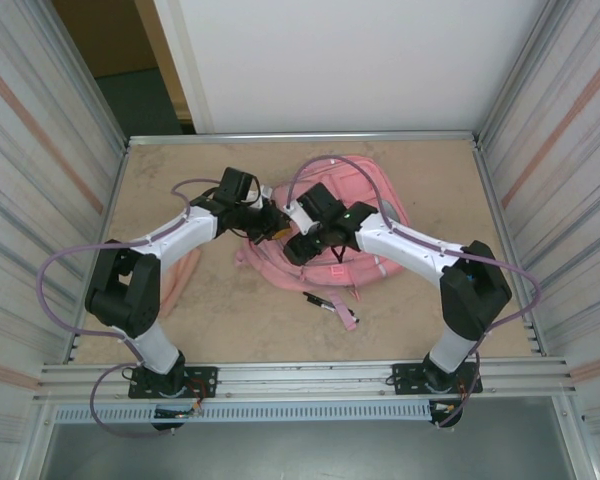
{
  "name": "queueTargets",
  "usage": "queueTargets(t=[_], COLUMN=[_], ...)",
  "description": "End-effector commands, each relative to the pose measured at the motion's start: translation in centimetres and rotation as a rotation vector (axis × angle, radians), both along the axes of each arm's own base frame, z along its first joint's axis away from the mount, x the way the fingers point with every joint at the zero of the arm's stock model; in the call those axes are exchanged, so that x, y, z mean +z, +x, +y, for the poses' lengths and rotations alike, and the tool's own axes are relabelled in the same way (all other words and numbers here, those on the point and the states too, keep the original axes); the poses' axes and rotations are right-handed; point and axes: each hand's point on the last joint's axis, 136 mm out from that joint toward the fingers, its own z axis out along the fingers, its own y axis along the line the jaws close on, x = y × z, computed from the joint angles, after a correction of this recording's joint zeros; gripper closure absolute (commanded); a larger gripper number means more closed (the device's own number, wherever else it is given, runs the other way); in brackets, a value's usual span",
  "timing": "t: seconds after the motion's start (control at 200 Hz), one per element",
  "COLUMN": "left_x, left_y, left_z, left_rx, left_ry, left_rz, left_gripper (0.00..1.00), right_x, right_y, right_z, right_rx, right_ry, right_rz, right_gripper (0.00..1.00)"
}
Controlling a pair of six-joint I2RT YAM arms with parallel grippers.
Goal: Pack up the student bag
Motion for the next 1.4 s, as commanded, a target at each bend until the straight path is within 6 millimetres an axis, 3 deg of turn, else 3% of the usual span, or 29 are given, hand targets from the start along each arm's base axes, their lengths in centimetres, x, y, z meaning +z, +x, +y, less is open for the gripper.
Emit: queueTargets(t=[0.0,0.1,0.18,0.276,0.421,0.561,0.737,0.862,1.002,1.213,1.398], left_x=[2.1,2.3,2.7,3.4,6.0,7.8,5.8,5.7,5.1,2.8,0.8], left_y=[-0.4,-0.6,-0.2,0.6,0.8,-1.8,-7.8,-10.0,-9.2,-8.1,-7.5], left_z=[-1.0,-0.8,-0.3,1.1,4.3,6.3,3.5,2.0,1.1,-2.2,-3.2], left_rx=[-0.047,-0.048,-0.049,-0.024,0.014,-0.006,-0.182,-0.199,-0.183,-0.162,-0.149], left_ry=[-0.079,-0.077,-0.074,-0.070,-0.020,0.146,0.270,0.357,0.401,0.393,0.437], left_rz=[0.003,-0.005,-0.037,-0.094,-0.283,-0.548,-0.771,-0.974,-0.943,-0.843,-0.787], left_gripper=[0.90,0.87,0.75,0.69,0.62,0.59,0.57,0.55,0.54,0.54,0.55], right_x=[-0.3,0.8,1.5,2.0,2.5,3.5,5.3,6.4,6.9,5.8,4.9], right_y=[1.8,2.8,2.2,1.4,1.0,0.9,1.5,2.3,2.5,1.8,1.3], right_z=[-1.4,-2.7,-2.0,-0.9,0.0,0.5,0.5,0.0,0.0,0.8,1.2], right_rx=[-0.056,-0.128,-0.116,-0.090,-0.095,-0.106,-0.130,-0.165,-0.166,-0.153,-0.150], right_ry=[-0.140,-0.222,-0.149,-0.042,0.040,0.103,0.270,0.454,0.577,0.543,0.519], right_rz=[-0.128,-0.241,-0.264,-0.249,-0.211,-0.164,-0.080,0.070,0.172,0.192,0.231], right_gripper=[0.32,0.45,0.69,0.82,0.91,0.98,0.99,1.00,1.00,1.00,1.00])
